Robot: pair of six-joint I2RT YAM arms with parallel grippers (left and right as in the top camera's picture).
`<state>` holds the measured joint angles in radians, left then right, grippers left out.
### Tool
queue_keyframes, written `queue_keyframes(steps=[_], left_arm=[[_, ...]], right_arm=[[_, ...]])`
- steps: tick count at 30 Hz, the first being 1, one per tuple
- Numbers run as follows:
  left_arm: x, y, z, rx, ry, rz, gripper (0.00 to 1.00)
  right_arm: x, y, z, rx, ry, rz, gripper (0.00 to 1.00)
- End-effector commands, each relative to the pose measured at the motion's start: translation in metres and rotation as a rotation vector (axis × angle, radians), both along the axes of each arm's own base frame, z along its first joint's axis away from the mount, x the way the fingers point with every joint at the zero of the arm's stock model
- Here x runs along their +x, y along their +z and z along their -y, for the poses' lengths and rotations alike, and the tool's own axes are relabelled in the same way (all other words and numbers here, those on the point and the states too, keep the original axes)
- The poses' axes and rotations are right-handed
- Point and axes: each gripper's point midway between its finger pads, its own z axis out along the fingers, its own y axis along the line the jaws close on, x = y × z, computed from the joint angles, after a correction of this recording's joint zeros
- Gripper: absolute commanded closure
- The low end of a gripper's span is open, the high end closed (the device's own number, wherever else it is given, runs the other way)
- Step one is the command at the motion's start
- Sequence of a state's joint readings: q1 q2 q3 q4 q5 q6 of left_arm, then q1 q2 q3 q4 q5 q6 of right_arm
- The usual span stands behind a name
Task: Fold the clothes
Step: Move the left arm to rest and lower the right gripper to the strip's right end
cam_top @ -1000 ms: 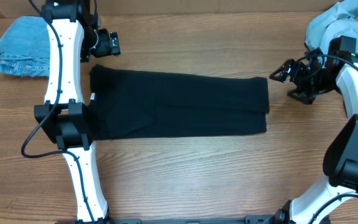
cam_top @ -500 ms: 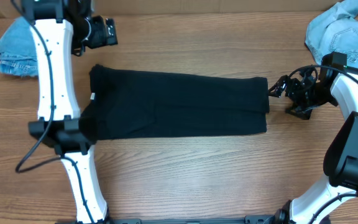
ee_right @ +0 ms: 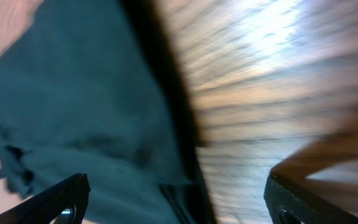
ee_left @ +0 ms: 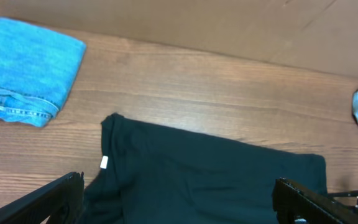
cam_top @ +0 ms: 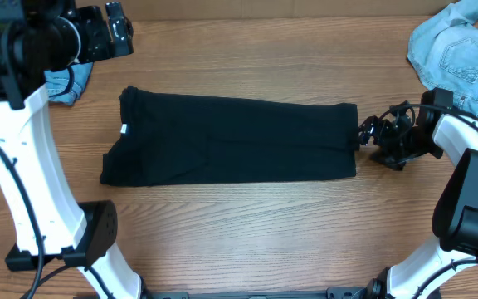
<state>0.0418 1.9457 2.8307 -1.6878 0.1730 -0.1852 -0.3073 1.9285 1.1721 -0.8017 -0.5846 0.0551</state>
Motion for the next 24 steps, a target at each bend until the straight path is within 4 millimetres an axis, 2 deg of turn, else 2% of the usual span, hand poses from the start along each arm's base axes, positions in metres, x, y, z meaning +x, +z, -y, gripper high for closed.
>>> queue_keyframes(steps=[1,6,10,15,19,21,24], left_arm=[[-0.008,0.011,0.002,-0.021,-0.001,0.028,0.00],[-0.011,0.014,0.014,-0.064,-0.051,0.033,0.00],[-0.010,0.013,0.013,-0.064,-0.050,0.032,0.00],[-0.010,0.014,0.013,-0.064,-0.050,0.033,0.00],[-0.011,0.014,0.014,-0.068,-0.054,0.032,0.00],[-0.010,0.014,0.015,-0.069,-0.055,0.032,0.00],[-0.010,0.014,0.015,-0.069,-0.055,0.032,0.00]], right_arm=[[-0.014,-0.013,-0.017,0.073,0.046,0.008,0.06],[-0.018,-0.014,-0.026,0.117,0.090,0.048,0.05],[-0.025,-0.020,-0.028,0.124,0.089,0.041,0.05],[-0.023,-0.021,-0.029,0.153,0.066,0.038,0.02],[-0.029,-0.037,-0.031,0.170,0.061,-0.011,0.02],[-0.032,-0.049,-0.034,0.192,0.058,-0.039,0.03],[-0.030,-0.055,-0.041,0.261,0.054,-0.035,0.08]])
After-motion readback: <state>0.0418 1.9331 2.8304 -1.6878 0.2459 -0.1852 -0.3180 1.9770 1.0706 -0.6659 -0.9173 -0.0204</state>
